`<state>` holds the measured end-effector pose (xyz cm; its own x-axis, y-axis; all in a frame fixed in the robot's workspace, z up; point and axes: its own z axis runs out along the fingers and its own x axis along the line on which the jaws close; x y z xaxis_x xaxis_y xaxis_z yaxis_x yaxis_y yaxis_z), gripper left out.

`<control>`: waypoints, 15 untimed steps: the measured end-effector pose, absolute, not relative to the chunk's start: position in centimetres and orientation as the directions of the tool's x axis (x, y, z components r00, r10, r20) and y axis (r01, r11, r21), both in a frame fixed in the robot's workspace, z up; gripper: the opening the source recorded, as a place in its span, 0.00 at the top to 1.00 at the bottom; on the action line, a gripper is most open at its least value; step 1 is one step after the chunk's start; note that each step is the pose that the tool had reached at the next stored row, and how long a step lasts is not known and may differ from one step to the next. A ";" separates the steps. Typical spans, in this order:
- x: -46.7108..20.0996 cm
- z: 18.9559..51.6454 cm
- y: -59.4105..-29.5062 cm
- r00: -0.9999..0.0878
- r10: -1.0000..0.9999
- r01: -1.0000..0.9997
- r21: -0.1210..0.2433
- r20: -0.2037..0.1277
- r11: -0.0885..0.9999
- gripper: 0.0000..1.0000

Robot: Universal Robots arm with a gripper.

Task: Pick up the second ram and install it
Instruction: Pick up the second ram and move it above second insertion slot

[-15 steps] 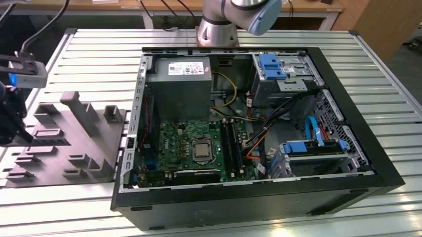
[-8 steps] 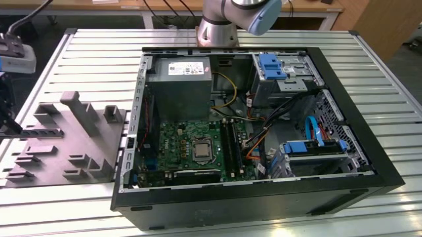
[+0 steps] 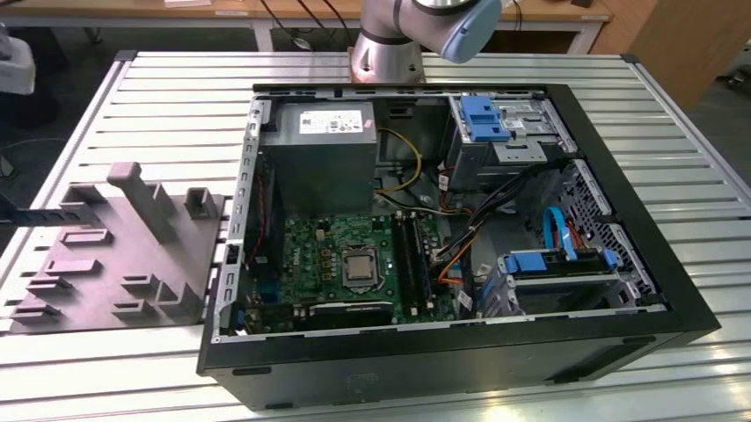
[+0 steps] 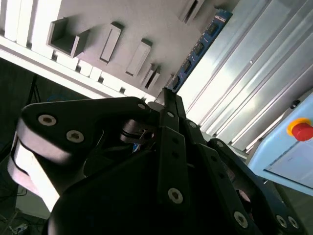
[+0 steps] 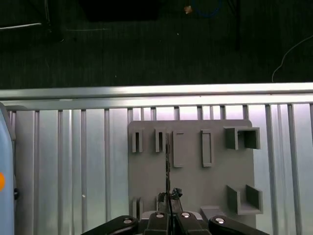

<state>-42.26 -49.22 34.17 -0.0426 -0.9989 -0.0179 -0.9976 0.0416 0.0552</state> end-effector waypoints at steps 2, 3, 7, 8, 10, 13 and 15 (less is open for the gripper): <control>-42.3 35.1 -49.2 -0.043 -0.999 -0.998 0.055 -0.018 0.042 0.88; -42.3 35.5 -49.2 -0.043 -0.999 -0.998 0.055 -0.018 0.042 0.88; -42.3 37.1 -49.2 -0.043 -0.999 -0.998 0.054 -0.018 0.042 0.88; -42.3 37.4 -49.2 -0.043 -0.999 -0.998 0.054 -0.018 0.041 0.88; -42.3 38.2 -49.2 -0.043 -0.999 -0.998 0.054 -0.018 0.042 0.88; -42.3 39.4 -49.2 -0.043 -0.999 -0.998 0.054 -0.018 0.042 0.88; -42.3 40.0 -49.2 -0.043 -0.999 -0.998 0.053 -0.019 0.041 0.88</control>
